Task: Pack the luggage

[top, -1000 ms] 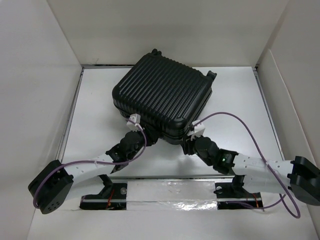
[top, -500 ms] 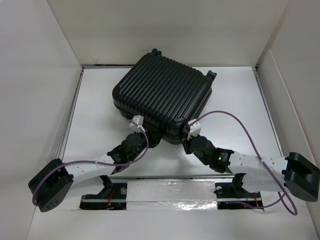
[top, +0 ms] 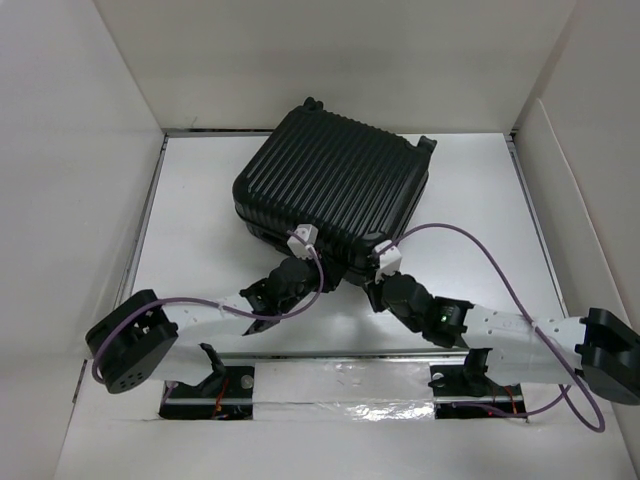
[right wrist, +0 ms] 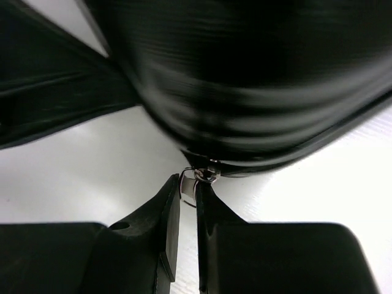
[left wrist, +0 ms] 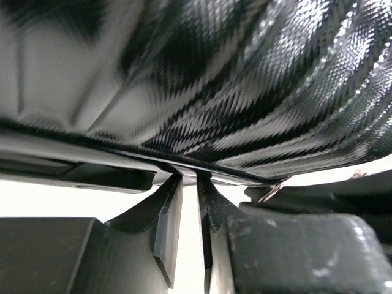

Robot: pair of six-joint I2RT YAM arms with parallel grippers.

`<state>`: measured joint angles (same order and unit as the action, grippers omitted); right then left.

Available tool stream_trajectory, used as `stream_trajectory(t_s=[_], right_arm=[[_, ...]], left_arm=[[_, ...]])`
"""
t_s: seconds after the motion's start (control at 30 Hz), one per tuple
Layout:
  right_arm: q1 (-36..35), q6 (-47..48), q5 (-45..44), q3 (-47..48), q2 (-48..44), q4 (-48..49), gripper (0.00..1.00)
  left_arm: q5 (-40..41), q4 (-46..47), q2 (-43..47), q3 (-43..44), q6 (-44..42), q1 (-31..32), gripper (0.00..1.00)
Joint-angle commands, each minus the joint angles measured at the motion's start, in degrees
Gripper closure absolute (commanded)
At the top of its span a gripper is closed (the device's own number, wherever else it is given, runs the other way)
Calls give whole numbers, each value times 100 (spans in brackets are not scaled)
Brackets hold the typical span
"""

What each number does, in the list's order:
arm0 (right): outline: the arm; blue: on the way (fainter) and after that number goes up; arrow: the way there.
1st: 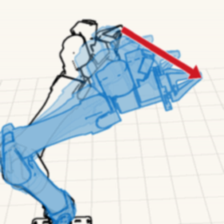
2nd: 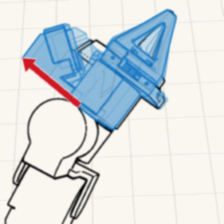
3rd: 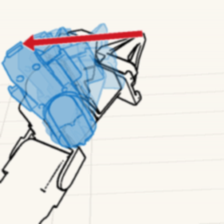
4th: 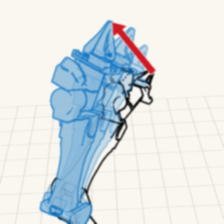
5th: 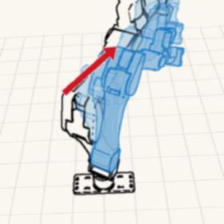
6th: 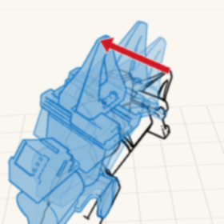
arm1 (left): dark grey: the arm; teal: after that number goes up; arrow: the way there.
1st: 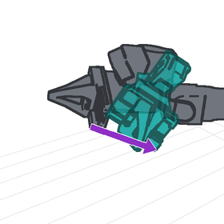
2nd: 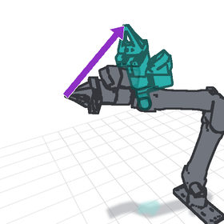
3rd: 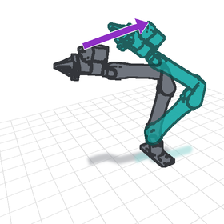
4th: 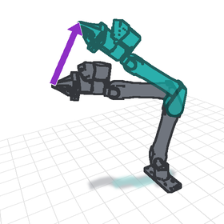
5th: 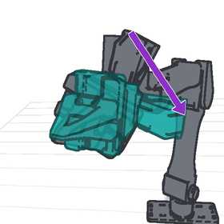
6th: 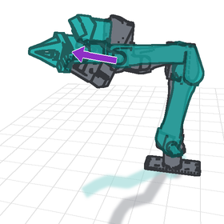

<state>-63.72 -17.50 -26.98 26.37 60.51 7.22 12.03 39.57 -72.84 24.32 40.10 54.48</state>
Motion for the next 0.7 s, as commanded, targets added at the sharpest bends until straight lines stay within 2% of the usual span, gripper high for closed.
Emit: stream_trajectory(t_s=[0.0, 0.17, 0.33, 0.37, 0.5, 0.67], right_arm=[[-623, -26, 1683, 623, -66, 498, 100], [-940, 133, 2539, 1246, 320, 981, 100], [-677, 352, 2461, 1230, 812, 2063, 100], [-607, 317, 2409, 1204, 926, 2142, 100], [-238, 185, 2417, 774, 910, 2397, 100], [52, -35, 2355, 264, 716, 2371, 100]], left_arm=[[221, 727, -343, 784, -230, -43, 88], [54, 771, -740, 1145, -239, -43, 89], [10, 930, -706, 979, -28, -43, 89], [18, 895, -636, 909, -20, -43, 88], [-15, 710, 118, 391, 50, -199, 75], [-613, 675, 656, -216, 86, -385, 73]])
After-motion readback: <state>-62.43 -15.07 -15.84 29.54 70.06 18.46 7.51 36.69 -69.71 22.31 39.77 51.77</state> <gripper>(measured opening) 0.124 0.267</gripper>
